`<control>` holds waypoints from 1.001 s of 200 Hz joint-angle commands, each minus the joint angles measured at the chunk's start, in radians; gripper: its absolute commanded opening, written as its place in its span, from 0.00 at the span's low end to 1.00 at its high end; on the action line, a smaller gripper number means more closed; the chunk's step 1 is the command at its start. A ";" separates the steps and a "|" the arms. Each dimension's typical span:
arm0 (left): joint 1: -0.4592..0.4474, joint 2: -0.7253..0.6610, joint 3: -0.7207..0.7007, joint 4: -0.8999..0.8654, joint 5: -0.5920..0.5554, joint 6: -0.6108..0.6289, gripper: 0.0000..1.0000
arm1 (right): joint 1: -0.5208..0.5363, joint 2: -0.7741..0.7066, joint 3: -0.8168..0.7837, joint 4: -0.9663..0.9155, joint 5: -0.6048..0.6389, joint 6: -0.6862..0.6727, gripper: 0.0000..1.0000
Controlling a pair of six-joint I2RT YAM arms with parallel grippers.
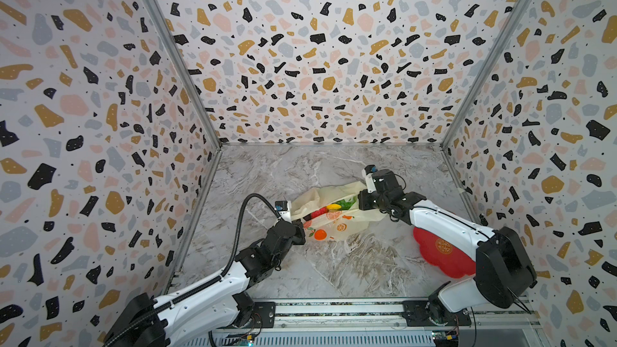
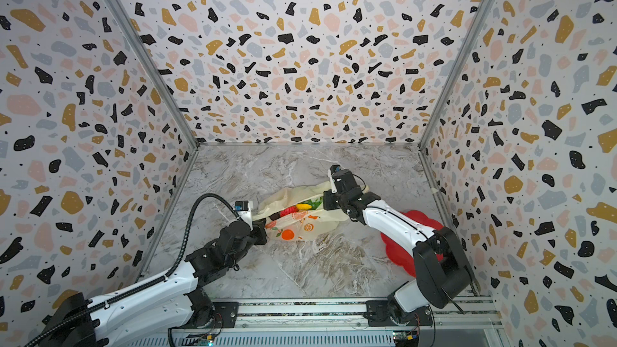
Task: Take fruits out of the plastic bag
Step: Spread open the plastic bag at the center of the table.
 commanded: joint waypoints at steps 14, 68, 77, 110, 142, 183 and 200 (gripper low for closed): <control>0.113 -0.047 0.054 -0.018 0.026 0.041 0.00 | -0.112 -0.088 -0.007 0.114 -0.249 0.050 0.00; 0.164 0.008 -0.012 -0.040 0.094 0.043 0.00 | -0.169 -0.077 -0.091 0.226 -0.391 0.123 0.00; 0.164 0.004 -0.023 -0.047 0.109 0.052 0.00 | -0.172 -0.080 -0.091 0.215 -0.376 0.107 0.00; 0.158 -0.005 0.040 -0.133 0.167 0.137 0.19 | -0.080 -0.088 -0.061 0.169 -0.298 0.024 0.00; 0.036 -0.037 0.166 -0.251 0.016 0.161 0.58 | -0.029 -0.093 -0.062 0.168 -0.267 0.008 0.00; -0.181 0.023 0.332 -0.408 -0.210 0.187 0.70 | -0.029 -0.086 -0.042 0.157 -0.250 -0.011 0.00; -0.270 0.067 0.390 -0.415 -0.253 0.214 0.70 | -0.030 -0.090 -0.037 0.159 -0.253 -0.014 0.00</control>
